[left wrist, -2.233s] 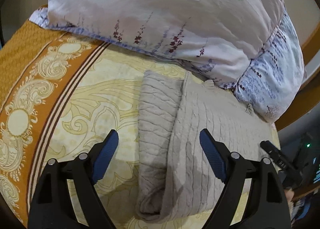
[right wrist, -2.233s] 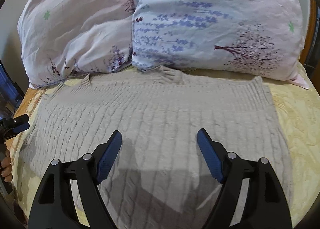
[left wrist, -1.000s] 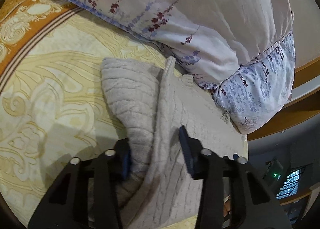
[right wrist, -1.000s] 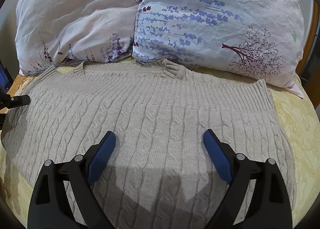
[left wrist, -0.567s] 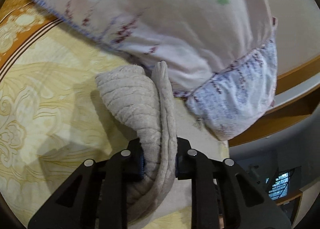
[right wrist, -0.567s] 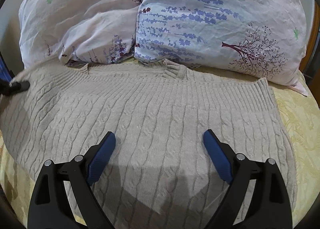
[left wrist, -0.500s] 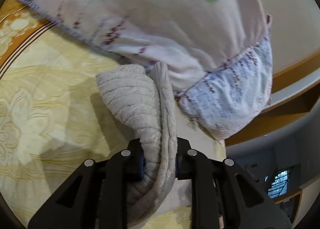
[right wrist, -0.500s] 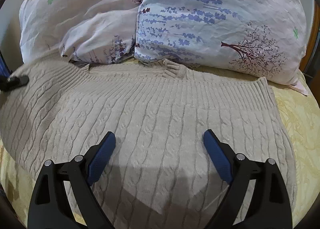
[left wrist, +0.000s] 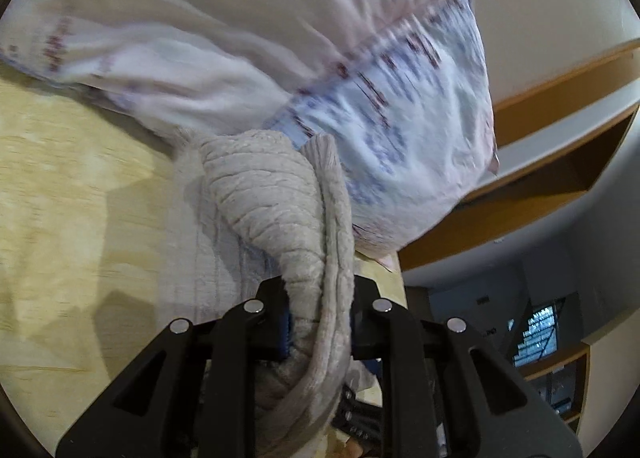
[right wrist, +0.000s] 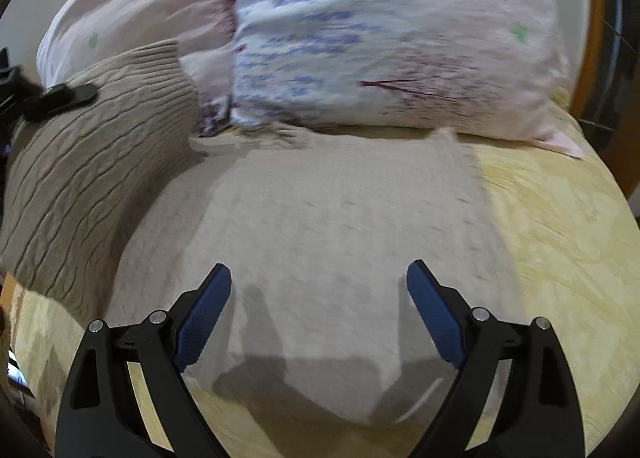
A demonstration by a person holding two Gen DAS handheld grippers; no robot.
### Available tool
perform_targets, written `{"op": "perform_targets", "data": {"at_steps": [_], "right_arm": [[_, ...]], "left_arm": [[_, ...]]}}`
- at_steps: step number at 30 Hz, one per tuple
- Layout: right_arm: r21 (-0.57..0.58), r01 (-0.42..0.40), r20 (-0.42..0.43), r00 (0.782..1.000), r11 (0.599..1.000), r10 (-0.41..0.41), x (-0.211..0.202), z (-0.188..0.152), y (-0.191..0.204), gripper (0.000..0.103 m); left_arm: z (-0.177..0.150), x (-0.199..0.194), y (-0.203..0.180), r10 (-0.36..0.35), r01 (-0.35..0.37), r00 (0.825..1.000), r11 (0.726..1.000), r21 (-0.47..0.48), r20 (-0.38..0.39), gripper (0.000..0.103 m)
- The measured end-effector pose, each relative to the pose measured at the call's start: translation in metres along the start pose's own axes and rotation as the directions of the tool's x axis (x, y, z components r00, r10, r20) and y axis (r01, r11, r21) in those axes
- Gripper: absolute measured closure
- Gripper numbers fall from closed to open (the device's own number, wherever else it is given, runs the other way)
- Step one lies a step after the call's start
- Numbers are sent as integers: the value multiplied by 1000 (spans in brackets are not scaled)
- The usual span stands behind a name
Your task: Fold small clothes
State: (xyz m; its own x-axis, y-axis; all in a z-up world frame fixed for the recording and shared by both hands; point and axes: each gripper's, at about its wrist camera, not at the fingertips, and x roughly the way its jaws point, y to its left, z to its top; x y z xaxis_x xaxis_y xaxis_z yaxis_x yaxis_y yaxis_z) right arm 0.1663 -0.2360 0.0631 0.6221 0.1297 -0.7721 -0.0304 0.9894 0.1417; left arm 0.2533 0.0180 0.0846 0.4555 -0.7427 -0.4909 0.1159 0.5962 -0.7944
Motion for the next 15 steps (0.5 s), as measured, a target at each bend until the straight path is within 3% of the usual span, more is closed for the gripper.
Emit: {"op": "perform_targets", "data": {"at_steps": [6,11,14,15], "right_arm": [[62,24,27,999,998,-26,-25,-12,-45,12],[116,31,56,998,993,-38,-40,-19,-78,12],[168,14,60,998,986,-25,-44,-22,-100,12],[197,-6,62,998,980,-6,-46,-23,-110,12]], "left_arm": [[-19,63,-39,-31,33,996,999,25,-85,85],[-45,124,-52,-14,18,986,1000,22,-167,85],[-60,154,-50,-13,12,975,1000,-5,-220,79],[-62,158,-51,-21,21,973,1000,-5,-230,72]]}}
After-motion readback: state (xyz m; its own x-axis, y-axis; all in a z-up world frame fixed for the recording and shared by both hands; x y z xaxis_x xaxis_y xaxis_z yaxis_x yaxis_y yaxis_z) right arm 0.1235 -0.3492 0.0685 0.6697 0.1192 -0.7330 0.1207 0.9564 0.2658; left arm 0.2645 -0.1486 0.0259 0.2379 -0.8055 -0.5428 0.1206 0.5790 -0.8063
